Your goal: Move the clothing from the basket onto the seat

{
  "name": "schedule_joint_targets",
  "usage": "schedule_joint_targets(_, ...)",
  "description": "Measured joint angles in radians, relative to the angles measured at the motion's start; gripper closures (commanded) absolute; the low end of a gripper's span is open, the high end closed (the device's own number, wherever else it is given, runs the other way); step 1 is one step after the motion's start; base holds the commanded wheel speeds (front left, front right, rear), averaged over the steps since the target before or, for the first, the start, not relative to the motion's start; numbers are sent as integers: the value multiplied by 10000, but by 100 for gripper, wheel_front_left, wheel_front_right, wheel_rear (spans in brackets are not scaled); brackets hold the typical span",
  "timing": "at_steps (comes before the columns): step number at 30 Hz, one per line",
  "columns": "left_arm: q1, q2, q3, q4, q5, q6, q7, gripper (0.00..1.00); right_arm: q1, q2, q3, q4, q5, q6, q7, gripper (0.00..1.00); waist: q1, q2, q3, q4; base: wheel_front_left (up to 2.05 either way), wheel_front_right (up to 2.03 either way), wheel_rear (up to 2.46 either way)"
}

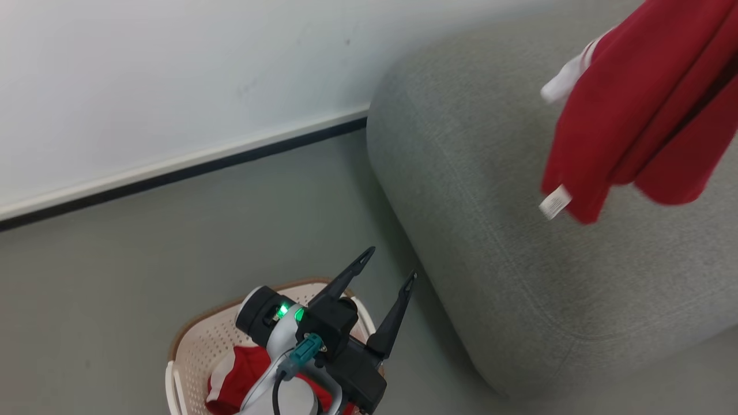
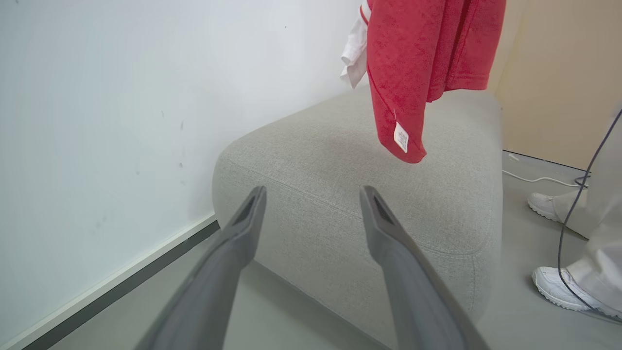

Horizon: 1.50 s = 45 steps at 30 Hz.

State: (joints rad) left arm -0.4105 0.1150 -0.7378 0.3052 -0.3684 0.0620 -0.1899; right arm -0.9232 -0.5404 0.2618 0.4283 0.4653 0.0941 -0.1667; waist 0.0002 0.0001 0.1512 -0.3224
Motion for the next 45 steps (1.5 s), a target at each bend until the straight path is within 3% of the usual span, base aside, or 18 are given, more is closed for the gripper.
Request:
schedule_joint_targets(14, -823, 512, 42, -1509, 556, 96, 497, 0, -3190, -671, -167, 1674, -207, 94, 612, 100, 1, 0, 1835, 880, 0, 0, 0)
schedule_joint_targets(25, -1296, 1204, 393, -2330, 832, 190, 1133, 0, -3728, -663, -176, 2755, -349, 102, 464, 100, 1, 1, 3345, 782, 0, 0, 0)
schedule_joint_targets(30, -1661, 1340, 443, -2748, 1141, 251, 1465, 0, -3535, -301, -86, 3446, -328, 104, 180, 100, 0, 1, 4124, 516, 0, 0, 0)
schedule_joint_targets(41, -1917, 1538, 464, -2592, 1323, 263, 1632, 0, -2671, 1308, 291, 5012, -148, 115, -516, 100, -1, 1, 5008, 132, 0, 0, 0)
schedule_joint_targets(42, -1912, 1546, 462, -2527, 1323, 268, 1622, 0, -2624, 1415, 324, 5102, -144, 115, -568, 89, 0, 1, 4992, 98, 0, 0, 0)
schedule_joint_targets(43, -1897, 1542, 454, -2458, 1323, 272, 1616, 0, -2525, 1505, 359, 5164, -144, 115, -635, 65, 0, 1, 4955, 72, 0, 0, 0)
schedule_joint_targets(44, -1871, 1538, 449, -2416, 1323, 272, 1615, 0, -2406, 1574, 380, 5227, -144, 117, -646, 53, 0, 1, 4904, 52, 0, 0, 0)
schedule_joint_targets(45, -1831, 1526, 443, -2387, 1321, 274, 1601, 0, -2268, 1611, 405, 5265, -144, 119, -696, 0, -1, 0, 4841, 39, 0, 0, 0)
